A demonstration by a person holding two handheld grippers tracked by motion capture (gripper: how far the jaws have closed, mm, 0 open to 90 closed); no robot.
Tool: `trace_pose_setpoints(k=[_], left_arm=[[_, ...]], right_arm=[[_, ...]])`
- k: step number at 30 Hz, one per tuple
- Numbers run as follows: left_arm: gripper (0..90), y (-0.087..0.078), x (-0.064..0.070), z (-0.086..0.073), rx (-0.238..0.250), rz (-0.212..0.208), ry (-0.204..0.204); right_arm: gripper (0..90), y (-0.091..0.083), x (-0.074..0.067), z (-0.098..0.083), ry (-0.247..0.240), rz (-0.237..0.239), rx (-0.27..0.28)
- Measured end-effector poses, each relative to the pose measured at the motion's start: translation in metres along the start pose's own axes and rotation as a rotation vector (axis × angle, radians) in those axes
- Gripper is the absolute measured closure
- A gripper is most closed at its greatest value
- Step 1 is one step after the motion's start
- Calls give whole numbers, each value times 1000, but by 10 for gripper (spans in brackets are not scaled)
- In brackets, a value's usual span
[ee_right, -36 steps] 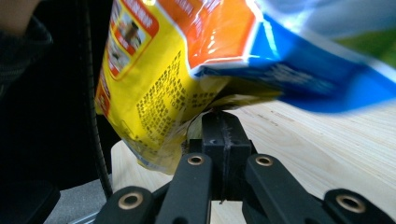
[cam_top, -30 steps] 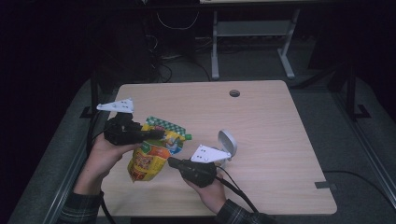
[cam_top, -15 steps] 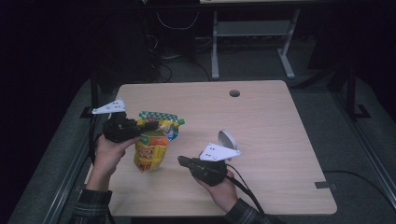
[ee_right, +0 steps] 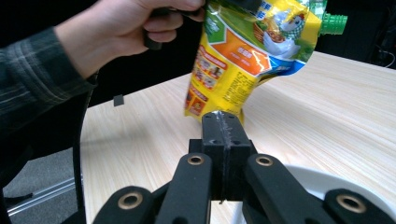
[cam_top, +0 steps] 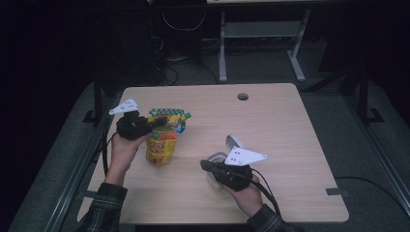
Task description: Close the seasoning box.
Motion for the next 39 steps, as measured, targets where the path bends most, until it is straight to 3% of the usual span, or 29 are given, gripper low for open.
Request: trace_pose_setpoints(k=[4, 7, 13, 17, 25, 30, 32, 33, 34, 35, 37, 39], left_arm=[[898, 7, -1, -5, 26, 20, 47], [897, 5, -4, -12, 61, 4, 35], [895, -9, -4, -19, 71, -2, 22], [894, -23, 0, -25, 46, 7, 47], [892, -48, 1, -40, 43, 25, 29], [873, -54, 3, -45, 52, 25, 13], [814, -56, 4, -46, 59, 25, 7], [721, -57, 4, -47, 61, 23, 3], [721, -58, 5, -47, 59, 27, 5], [640, -59, 5, -48, 60, 33, 8], [615, -62, 6, -49, 55, 36, 12], [515, -66, 7, -52, 56, 38, 14]], right_arm=[[898, -18, 8, -2, 8, -3, -2], [898, -28, 12, -3, 13, -8, -3], [897, -43, 20, -8, 33, -23, -9], [897, -47, 23, -10, 33, -25, -16], [897, -61, 26, -13, 36, -29, -17], [897, -72, 31, -16, 48, -43, -15], [897, -75, 32, -17, 45, -50, -11], [897, -77, 33, -17, 45, -49, -10], [896, -78, 33, -18, 48, -53, -10], [895, -81, 33, -18, 52, -56, -9], [894, -82, 34, -19, 49, -57, -10], [894, -85, 34, -20, 57, -58, -10]])
Point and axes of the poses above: each handheld gripper's, and its own axes: y roughly forward along the jaws, z roughly out of its top, x roughly to its right, the point moved 1 cm from there along y, roughly forward along the jaws, and after that the axes turned 6 degrees about x, right-handed, at the moved point
